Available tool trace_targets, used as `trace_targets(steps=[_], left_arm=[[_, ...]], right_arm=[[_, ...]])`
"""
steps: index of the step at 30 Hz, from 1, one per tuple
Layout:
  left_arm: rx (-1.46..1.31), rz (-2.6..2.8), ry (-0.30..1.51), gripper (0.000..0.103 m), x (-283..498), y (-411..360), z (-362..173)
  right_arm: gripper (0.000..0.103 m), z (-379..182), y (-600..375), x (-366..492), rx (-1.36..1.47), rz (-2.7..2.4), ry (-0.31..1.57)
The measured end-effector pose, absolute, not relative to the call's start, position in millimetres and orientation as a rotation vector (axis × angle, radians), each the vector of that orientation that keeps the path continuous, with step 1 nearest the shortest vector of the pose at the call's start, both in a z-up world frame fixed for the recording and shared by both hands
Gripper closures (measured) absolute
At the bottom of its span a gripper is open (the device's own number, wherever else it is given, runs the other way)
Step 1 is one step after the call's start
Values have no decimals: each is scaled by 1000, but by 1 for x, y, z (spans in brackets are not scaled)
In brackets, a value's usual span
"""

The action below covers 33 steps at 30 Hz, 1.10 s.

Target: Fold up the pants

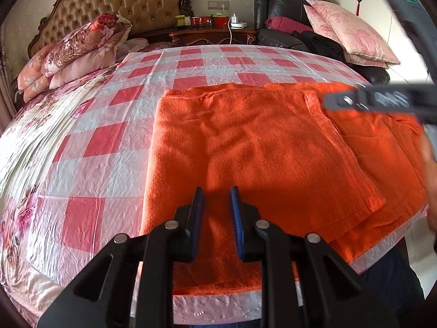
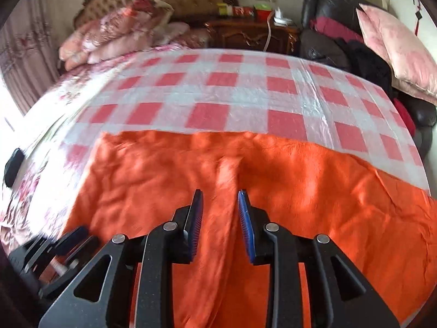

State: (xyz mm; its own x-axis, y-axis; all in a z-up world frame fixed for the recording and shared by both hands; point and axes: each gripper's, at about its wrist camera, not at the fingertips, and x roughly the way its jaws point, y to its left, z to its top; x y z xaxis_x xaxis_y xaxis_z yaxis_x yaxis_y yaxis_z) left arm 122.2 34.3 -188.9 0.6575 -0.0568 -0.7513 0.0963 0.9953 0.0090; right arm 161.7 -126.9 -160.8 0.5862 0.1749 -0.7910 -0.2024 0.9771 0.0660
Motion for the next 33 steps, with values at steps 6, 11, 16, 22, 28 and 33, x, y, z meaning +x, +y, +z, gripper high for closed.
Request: trace_targets(steps=[6,11,16,22,28,33], left_arm=[[-141,-103,776,45,108,59,-172],[-329,-46,759,47,90,109,-166],[-656,-124,841,61,90,155,-192],[-869,-190,889,62,89,163,-213],[-1069,-275,925,62,90,172,-231],[-1167,-305,938,60,92,168,-239]], right_arm=[[75,-183,-115,124,-134,223,957],[73,-198,-127,117,-131,212,963],[67,-198,-128,117,-127,203,957],[64,-200,-134,119,-93,215,969],[64,-200,-136,121,-87,218,968],[63,-201,-136,121,-81,221,971]])
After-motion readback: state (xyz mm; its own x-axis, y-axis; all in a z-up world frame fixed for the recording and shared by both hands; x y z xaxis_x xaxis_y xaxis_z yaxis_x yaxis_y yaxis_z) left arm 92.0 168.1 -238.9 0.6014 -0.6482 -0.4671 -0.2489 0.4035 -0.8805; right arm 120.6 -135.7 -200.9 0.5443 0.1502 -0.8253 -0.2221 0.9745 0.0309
